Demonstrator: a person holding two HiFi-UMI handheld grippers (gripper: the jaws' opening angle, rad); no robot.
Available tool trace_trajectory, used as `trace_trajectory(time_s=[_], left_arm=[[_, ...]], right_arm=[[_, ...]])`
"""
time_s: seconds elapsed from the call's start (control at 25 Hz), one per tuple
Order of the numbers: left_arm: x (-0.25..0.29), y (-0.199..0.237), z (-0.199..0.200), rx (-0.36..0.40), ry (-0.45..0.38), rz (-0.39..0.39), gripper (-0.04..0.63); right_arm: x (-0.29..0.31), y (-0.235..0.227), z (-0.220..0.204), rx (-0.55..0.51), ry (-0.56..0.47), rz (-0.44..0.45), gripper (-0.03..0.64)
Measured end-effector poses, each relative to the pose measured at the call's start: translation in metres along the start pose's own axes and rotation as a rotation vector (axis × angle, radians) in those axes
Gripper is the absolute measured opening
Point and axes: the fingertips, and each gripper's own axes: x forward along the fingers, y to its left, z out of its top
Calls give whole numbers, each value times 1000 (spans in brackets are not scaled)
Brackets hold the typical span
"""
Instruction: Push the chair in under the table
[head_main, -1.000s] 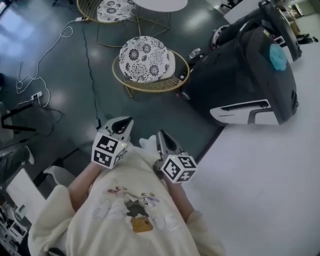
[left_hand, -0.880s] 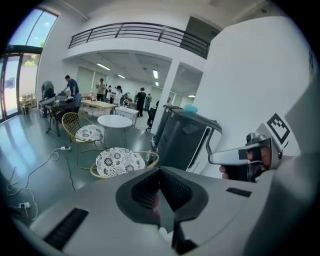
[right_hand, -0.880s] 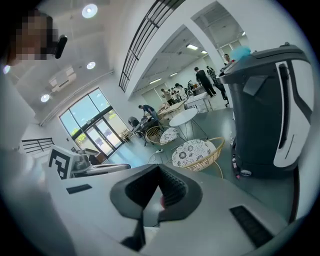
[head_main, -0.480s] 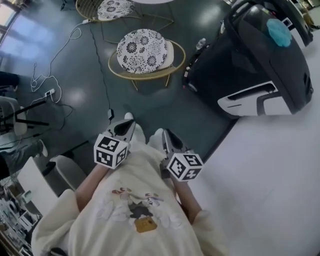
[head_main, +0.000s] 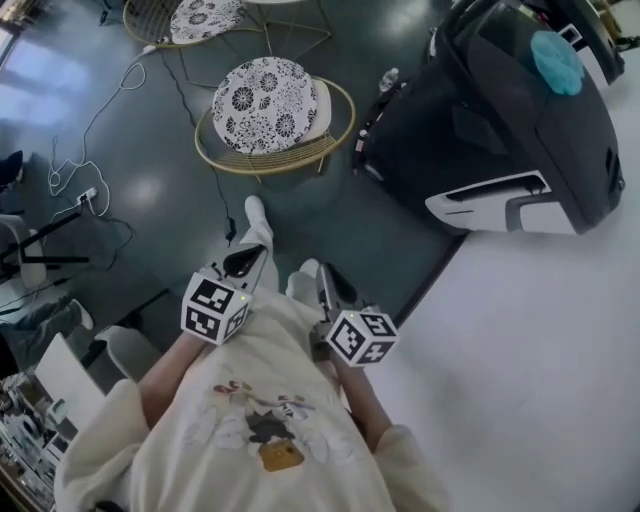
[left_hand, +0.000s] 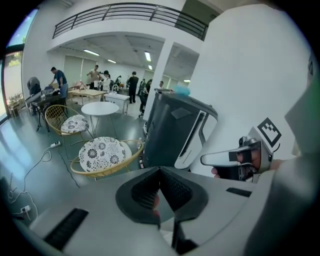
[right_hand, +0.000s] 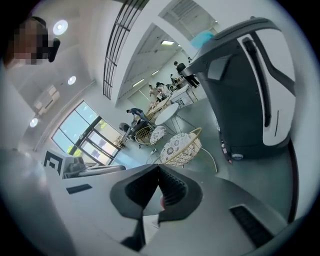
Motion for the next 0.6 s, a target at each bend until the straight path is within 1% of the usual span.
trace_trajectory(time_s=[0.08, 0.24, 0.32, 0.4, 0.6], left_arm=[[5, 29, 23, -25, -39, 10, 9], [-1, 95, 64, -9, -99, 32, 9], [-5, 131, 80, -19, -115, 30, 9], [-5, 161, 89, -18, -119, 31, 9], [19, 231, 92, 42, -75, 71, 9]], right_arm=[[24, 12, 18, -86, 21, -1, 8], [83, 50, 48, -274, 75, 18, 8], [122, 63, 58, -311, 106, 27, 8], [154, 65, 62, -324, 139, 11, 8], [219, 74, 72, -444, 193, -10, 9]])
